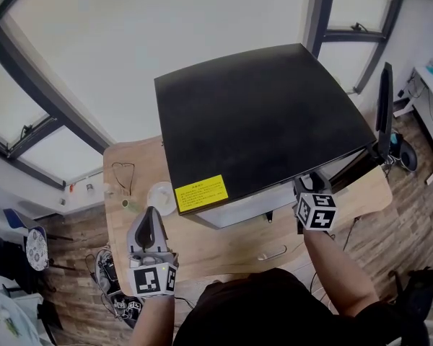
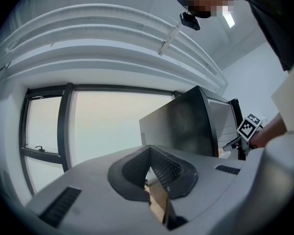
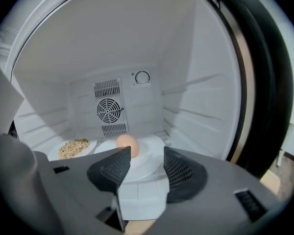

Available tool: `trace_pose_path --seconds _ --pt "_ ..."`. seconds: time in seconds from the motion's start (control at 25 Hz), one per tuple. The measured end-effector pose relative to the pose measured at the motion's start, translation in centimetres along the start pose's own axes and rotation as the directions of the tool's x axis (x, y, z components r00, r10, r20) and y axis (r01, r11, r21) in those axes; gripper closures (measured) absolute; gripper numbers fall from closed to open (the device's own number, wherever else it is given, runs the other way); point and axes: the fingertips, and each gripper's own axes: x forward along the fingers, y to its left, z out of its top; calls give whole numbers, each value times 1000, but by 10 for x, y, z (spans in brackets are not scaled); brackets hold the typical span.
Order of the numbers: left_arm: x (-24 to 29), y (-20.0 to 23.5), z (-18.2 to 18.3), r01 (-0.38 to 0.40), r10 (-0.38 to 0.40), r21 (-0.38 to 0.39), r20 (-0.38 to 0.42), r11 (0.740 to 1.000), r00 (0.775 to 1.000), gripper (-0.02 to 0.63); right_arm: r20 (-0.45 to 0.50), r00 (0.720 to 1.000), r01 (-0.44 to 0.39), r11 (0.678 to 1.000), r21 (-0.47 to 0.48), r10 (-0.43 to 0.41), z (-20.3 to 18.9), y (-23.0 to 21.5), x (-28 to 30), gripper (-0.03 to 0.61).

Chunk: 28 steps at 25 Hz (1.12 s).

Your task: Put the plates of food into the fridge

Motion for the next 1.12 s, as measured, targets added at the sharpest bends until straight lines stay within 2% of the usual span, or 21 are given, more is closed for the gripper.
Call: trace_pose_path --seconds 0.2,0.28,0.6,0.8,1.12 --pt "-10 6 4 -13 12 43 11 999 1000 611 114 993 -29 1000 -6 29 19 16 -21 370" --pt "-16 9 5 -5 4 32 20 999 1000 611 154 986 -59 998 -12 60 24 27 -30 373" --pt "-58 36 -5 -19 20 -17 29 1000 999 611 197 978 -72 997 -11 73 19 59 -66 385" --pt "-92 59 -16 -42 43 -33 18 999 999 611 190 965 -187 982 13 181 -5 112 -82 385" --pt "-162 107 -31 -130 131 -46 12 990 991 611 139 922 -374 924 77 362 -56 202 -102 391"
